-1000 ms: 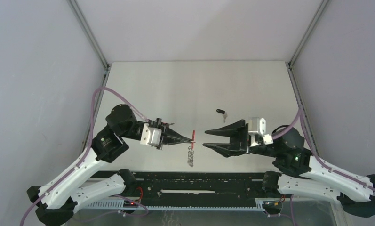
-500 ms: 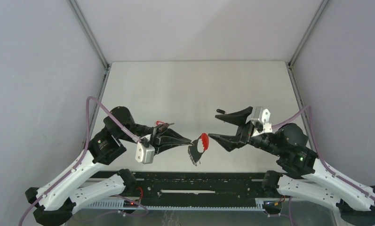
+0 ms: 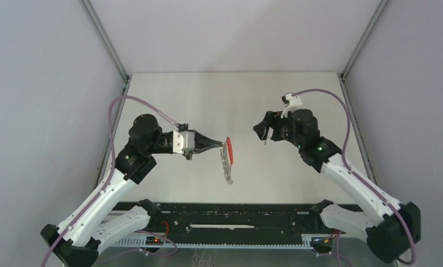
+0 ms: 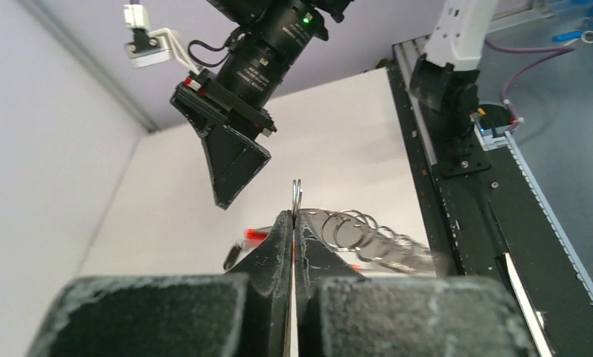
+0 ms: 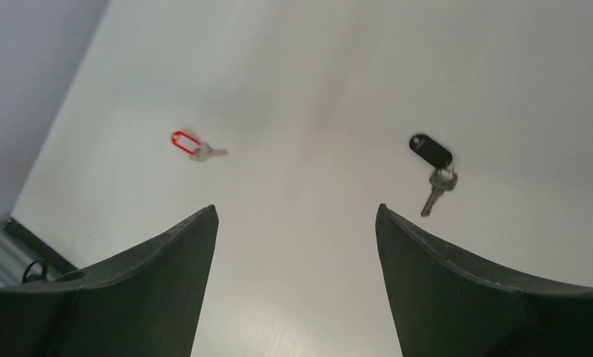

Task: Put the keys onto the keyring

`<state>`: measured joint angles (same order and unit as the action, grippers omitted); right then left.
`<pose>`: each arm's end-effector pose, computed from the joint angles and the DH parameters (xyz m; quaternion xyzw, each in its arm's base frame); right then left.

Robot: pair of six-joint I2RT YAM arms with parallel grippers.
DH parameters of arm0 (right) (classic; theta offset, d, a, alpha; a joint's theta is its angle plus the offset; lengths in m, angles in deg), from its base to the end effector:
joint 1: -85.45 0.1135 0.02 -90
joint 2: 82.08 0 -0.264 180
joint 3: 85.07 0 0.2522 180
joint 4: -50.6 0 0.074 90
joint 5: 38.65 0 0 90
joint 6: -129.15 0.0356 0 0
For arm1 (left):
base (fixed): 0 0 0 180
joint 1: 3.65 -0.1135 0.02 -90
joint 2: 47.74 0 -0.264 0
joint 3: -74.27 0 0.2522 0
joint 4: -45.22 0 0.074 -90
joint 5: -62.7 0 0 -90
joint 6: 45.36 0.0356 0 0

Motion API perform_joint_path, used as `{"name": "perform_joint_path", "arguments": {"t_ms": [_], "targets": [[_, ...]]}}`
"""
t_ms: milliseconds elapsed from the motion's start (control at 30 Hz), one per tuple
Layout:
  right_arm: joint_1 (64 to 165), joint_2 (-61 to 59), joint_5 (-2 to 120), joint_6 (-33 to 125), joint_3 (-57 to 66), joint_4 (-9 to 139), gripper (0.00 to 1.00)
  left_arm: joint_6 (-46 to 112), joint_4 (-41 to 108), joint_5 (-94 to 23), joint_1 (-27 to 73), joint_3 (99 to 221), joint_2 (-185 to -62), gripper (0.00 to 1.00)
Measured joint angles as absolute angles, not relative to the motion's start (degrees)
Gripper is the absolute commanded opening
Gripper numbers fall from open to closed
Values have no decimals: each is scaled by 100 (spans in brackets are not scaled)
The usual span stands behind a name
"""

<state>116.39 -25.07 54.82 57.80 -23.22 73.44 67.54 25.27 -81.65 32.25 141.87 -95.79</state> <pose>0.1976 0.1210 0.3224 -0.1043 0.8021 0.2686 0.5231 0.1255 -0.1266 0.3936 0.5902 0.3920 -0.3929 0.5861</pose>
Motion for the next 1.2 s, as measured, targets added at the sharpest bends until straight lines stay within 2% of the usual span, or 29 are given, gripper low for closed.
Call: {"name": "perform_joint_path", "arguments": {"t_ms": [167,400,567,1200], "targets": [[11169,-1198,5458,6292,-2289,7497,65,6634,2234,-8113,2751,14122,-9673,0],[10590,695,5456,6683,-2035,7335,48,6712,1794,-8097,2620,13870,-9247,0],[10246,1436,5571,6960,-1860,7189,43,6649,1713,-8106,2617,13663,-9070,0],[10052,2138,5657,7035,-1585,6459,25,6361,1945,-8104,2528,13394,-9286,0]]}}
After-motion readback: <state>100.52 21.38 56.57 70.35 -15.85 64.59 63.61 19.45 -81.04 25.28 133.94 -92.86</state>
